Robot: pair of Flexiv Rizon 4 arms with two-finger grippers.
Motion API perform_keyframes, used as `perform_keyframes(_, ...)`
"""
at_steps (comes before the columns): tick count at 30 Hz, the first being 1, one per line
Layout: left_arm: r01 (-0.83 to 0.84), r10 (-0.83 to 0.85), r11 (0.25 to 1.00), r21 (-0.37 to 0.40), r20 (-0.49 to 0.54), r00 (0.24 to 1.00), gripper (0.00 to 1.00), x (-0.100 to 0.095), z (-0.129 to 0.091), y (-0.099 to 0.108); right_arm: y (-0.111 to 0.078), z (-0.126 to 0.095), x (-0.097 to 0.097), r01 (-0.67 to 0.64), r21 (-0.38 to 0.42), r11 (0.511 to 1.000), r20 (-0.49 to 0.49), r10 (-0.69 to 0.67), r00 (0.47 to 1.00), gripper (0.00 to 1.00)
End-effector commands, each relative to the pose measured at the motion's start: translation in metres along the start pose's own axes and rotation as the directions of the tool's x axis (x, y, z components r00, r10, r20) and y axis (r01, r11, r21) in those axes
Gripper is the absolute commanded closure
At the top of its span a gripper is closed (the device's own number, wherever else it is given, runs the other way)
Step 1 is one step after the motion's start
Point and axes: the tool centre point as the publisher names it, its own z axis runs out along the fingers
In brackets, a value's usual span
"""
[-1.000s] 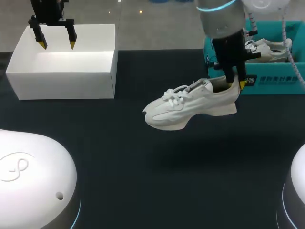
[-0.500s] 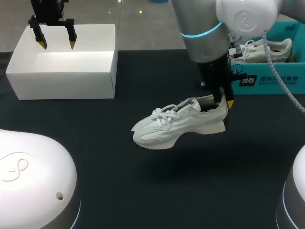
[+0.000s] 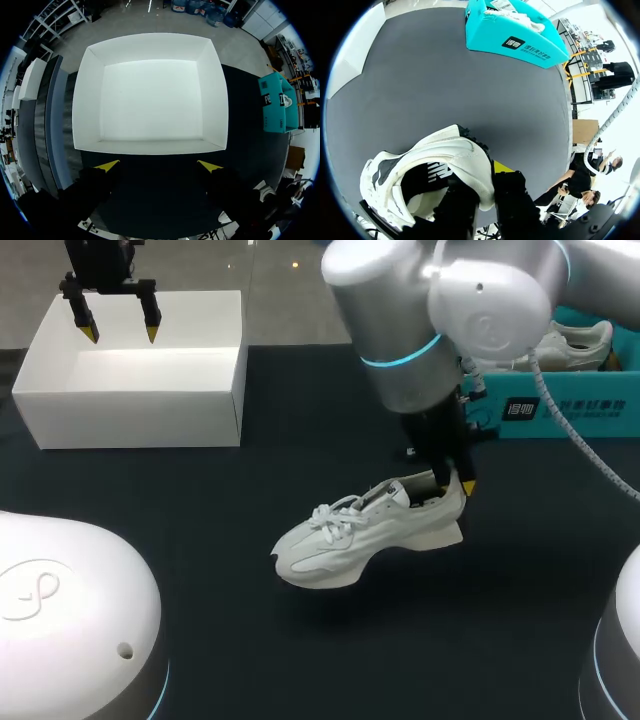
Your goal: Take the shoe out of the shoebox, open the shoe tongue, remove and reinsert the insole, then place the shoe into the shoebox
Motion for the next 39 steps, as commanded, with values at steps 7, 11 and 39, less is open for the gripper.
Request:
perform_keyframes(7,0.0,0.0,1.0,0.0,0.0,1.0,0.0,0.0,0.0,0.0,0.001,0.045,0.025,0.003,0.008,1.0,-0.022,-0.003,1.0,1.0)
perform_keyframes(11,0.0,0.0,1.0,0.0,0.0,1.0,0.0,0.0,0.0,0.0,0.002,0.057,0.035,0.007,0.026,1.0,-0.013,-0.007,1.0,1.0)
perform_keyframes(39,0.0,0.0,1.0,0.0,0.0,1.0,0.0,0.0,0.0,0.0,0.002,0.018,0.021,0.101,-0.131,0.986,-0.137,-0.119,0.983,0.0)
